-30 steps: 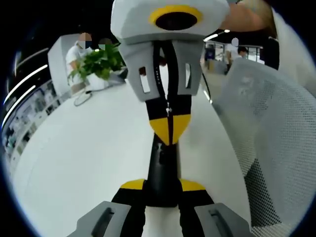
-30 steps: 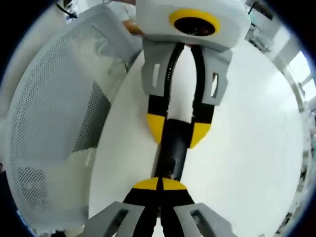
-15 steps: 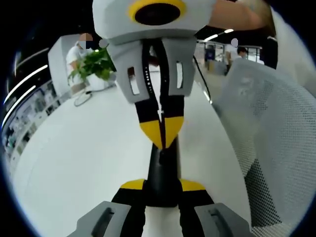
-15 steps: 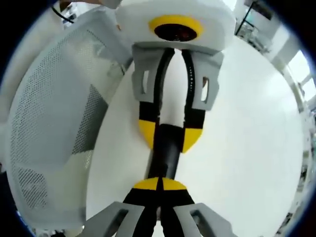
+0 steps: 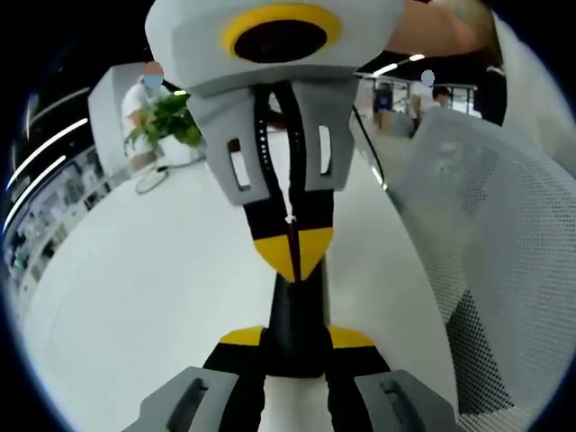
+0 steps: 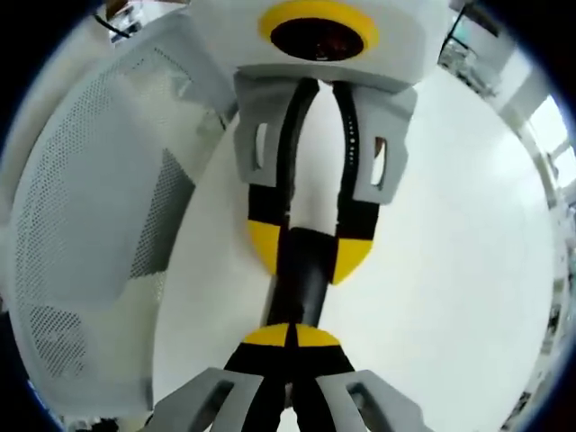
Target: Press the specified remote control buttons in sequence, fully releasing each button before pressing the next.
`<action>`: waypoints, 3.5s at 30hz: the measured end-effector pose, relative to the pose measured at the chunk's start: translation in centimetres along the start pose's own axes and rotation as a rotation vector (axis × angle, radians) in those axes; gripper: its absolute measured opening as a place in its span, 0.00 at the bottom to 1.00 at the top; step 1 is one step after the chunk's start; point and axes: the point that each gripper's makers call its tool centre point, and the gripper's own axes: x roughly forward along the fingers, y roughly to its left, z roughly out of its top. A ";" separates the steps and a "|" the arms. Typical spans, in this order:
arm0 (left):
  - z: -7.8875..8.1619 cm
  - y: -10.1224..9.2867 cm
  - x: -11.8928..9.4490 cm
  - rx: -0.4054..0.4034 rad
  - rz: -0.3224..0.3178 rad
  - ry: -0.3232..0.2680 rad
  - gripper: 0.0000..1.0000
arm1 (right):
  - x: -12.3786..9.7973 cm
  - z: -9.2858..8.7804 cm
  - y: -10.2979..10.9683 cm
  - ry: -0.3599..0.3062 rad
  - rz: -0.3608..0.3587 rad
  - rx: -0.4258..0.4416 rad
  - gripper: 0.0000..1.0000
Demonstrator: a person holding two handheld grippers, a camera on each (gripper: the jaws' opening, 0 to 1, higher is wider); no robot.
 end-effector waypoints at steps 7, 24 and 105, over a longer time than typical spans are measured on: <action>0.0 0.0 0.0 -0.001 0.000 0.002 0.23 | 0.1 0.0 0.0 0.008 0.003 0.000 0.00; 0.0 -0.1 -0.1 -0.001 0.002 0.002 0.23 | -0.2 0.1 0.3 -0.003 0.000 0.014 0.00; 0.0 0.0 0.0 -0.002 -0.001 0.014 0.23 | -1.7 2.0 -1.2 -0.132 -0.046 0.066 0.00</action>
